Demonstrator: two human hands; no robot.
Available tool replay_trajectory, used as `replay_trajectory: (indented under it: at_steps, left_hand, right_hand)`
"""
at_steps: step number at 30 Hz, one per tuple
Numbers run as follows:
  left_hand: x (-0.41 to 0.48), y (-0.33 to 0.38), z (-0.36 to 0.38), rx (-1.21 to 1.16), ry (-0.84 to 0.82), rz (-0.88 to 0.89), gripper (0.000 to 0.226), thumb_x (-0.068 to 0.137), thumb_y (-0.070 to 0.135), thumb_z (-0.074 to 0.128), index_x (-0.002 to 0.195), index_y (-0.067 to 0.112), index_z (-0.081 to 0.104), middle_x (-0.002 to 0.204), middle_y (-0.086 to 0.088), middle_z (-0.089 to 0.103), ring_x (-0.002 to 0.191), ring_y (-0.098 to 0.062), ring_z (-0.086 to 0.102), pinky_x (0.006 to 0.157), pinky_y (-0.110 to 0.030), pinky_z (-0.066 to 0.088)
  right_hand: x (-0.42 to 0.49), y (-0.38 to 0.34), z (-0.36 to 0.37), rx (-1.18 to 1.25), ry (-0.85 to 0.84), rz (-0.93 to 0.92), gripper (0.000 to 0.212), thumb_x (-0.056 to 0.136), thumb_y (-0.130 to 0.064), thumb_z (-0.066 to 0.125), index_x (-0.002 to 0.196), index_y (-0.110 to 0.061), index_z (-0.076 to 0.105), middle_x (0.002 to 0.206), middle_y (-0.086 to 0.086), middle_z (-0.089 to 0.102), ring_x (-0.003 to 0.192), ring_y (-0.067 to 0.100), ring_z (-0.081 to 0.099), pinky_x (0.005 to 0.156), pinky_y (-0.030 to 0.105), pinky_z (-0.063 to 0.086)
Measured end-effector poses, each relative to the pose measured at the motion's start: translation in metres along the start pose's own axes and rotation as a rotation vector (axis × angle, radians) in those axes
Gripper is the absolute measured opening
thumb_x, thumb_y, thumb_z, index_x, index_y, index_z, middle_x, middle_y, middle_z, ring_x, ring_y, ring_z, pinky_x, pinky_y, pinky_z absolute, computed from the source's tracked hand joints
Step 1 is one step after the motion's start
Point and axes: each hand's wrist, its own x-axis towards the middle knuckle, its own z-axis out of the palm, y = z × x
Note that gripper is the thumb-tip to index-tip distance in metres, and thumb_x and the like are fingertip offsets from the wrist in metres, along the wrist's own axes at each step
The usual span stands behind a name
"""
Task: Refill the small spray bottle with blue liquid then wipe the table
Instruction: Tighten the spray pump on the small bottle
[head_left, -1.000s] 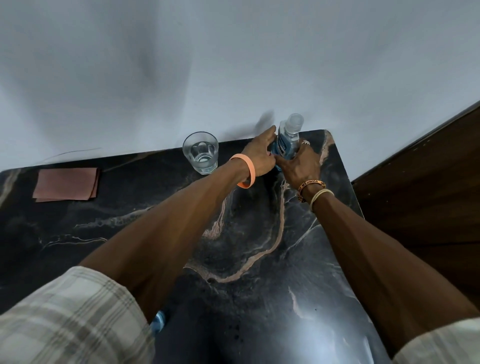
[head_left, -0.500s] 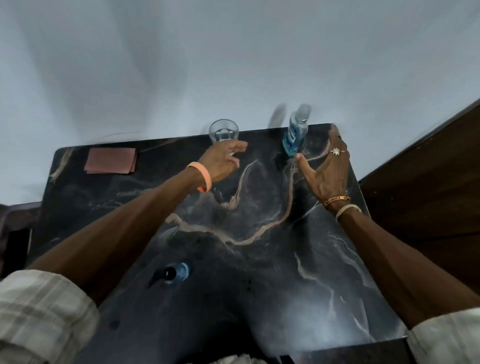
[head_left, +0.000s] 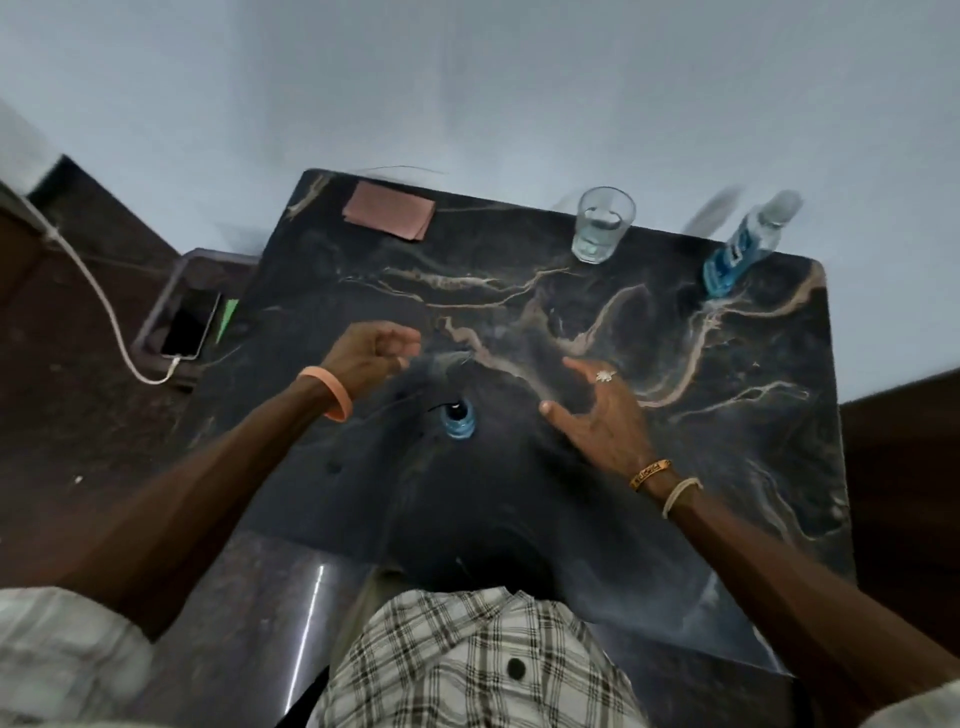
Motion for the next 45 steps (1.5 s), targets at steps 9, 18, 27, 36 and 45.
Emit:
replay_trajectory:
  at_steps: [9, 18, 27, 36, 45]
  left_hand:
    - [-0.047, -0.019, 0.048, -0.053, -0.024, -0.013, 0.049, 0.084, -0.013, 0.058, 0.130, 0.005, 0.058, 0.121, -0.006, 0.065, 0.104, -0.015, 0.063, 0.090, -0.025, 0.051]
    - [-0.056, -0.012, 0.067, 0.012, -0.016, 0.059, 0.040, 0.078, -0.011, 0.061, 0.111, 0.009, 0.068, 0.101, -0.005, 0.070, 0.095, -0.022, 0.067, 0.089, -0.040, 0.055]
    - [-0.054, -0.011, 0.072, 0.013, -0.022, 0.044, 0.036, 0.079, 0.001, 0.074, 0.112, 0.012, 0.066, 0.106, -0.002, 0.071, 0.096, -0.016, 0.068, 0.090, -0.034, 0.054]
    - [-0.049, -0.010, 0.075, 0.173, 0.026, 0.067, 0.034, 0.076, 0.013, 0.080, 0.107, 0.010, 0.066, 0.103, -0.005, 0.071, 0.093, -0.022, 0.067, 0.084, -0.033, 0.053]
    - [-0.027, 0.012, 0.061, 0.014, 0.097, 0.113, 0.038, 0.074, 0.016, 0.083, 0.107, 0.017, 0.066, 0.099, 0.005, 0.072, 0.090, -0.010, 0.068, 0.085, -0.030, 0.056]
  right_hand:
    - [-0.009, -0.045, 0.059, 0.122, -0.297, 0.034, 0.081, 0.071, -0.047, 0.082, 0.141, -0.026, 0.046, 0.137, -0.005, 0.052, 0.105, 0.001, 0.056, 0.081, 0.012, 0.042]
    - [-0.016, -0.064, 0.081, 0.211, -0.224, 0.066, 0.065, 0.072, -0.035, 0.085, 0.130, -0.022, 0.058, 0.120, -0.006, 0.065, 0.101, 0.007, 0.061, 0.086, 0.029, 0.054]
    - [-0.017, -0.070, 0.089, 0.288, -0.166, 0.107, 0.056, 0.074, -0.032, 0.085, 0.123, -0.023, 0.061, 0.108, -0.008, 0.068, 0.094, 0.006, 0.064, 0.079, 0.020, 0.053]
    - [-0.020, -0.069, 0.098, 0.310, -0.166, 0.121, 0.049, 0.081, -0.030, 0.077, 0.126, -0.022, 0.060, 0.115, -0.004, 0.067, 0.101, 0.010, 0.064, 0.089, 0.040, 0.055]
    - [0.014, -0.085, 0.068, 0.291, -0.145, -0.006, 0.045, 0.086, -0.034, 0.068, 0.128, -0.021, 0.058, 0.107, -0.013, 0.068, 0.093, -0.003, 0.064, 0.079, 0.018, 0.050]
